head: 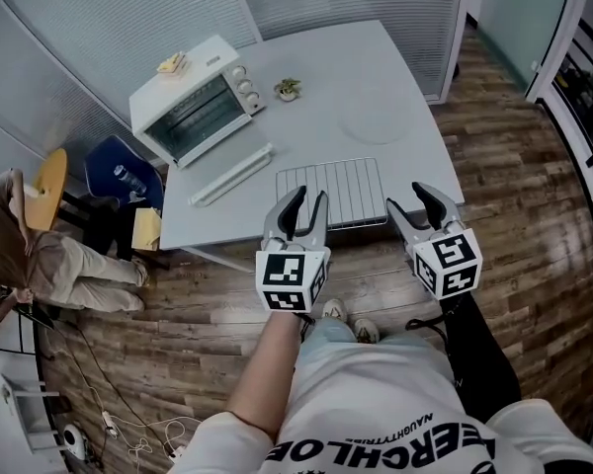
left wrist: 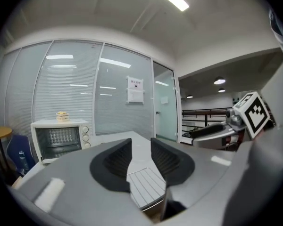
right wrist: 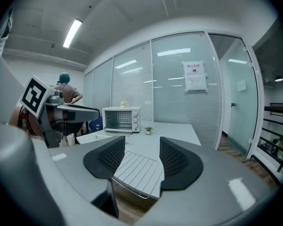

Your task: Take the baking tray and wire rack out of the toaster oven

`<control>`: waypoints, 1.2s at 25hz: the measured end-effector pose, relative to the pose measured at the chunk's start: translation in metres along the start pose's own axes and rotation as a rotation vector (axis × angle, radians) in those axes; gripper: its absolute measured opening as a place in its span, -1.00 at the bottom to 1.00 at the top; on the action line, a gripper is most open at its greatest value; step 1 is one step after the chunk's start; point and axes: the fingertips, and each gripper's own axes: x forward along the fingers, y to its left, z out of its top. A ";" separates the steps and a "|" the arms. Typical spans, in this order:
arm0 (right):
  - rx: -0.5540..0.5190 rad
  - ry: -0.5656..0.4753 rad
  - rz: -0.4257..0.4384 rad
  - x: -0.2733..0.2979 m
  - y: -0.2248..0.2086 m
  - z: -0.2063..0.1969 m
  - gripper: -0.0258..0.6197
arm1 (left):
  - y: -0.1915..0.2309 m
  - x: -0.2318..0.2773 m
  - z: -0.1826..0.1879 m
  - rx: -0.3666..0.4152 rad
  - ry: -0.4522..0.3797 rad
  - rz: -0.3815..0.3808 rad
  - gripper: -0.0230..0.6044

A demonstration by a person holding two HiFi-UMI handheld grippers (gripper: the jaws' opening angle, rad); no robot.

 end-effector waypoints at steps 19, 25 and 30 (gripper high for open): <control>-0.167 -0.184 0.003 -0.004 0.016 0.096 -0.25 | 0.014 -0.030 0.106 0.155 -0.207 0.073 -0.51; -0.177 -0.201 0.006 -0.005 0.019 0.104 -0.25 | 0.017 -0.037 0.107 0.134 -0.209 0.093 -0.51; -0.189 -0.218 -0.001 -0.005 0.018 0.109 -0.25 | 0.018 -0.037 0.109 0.143 -0.233 0.115 -0.51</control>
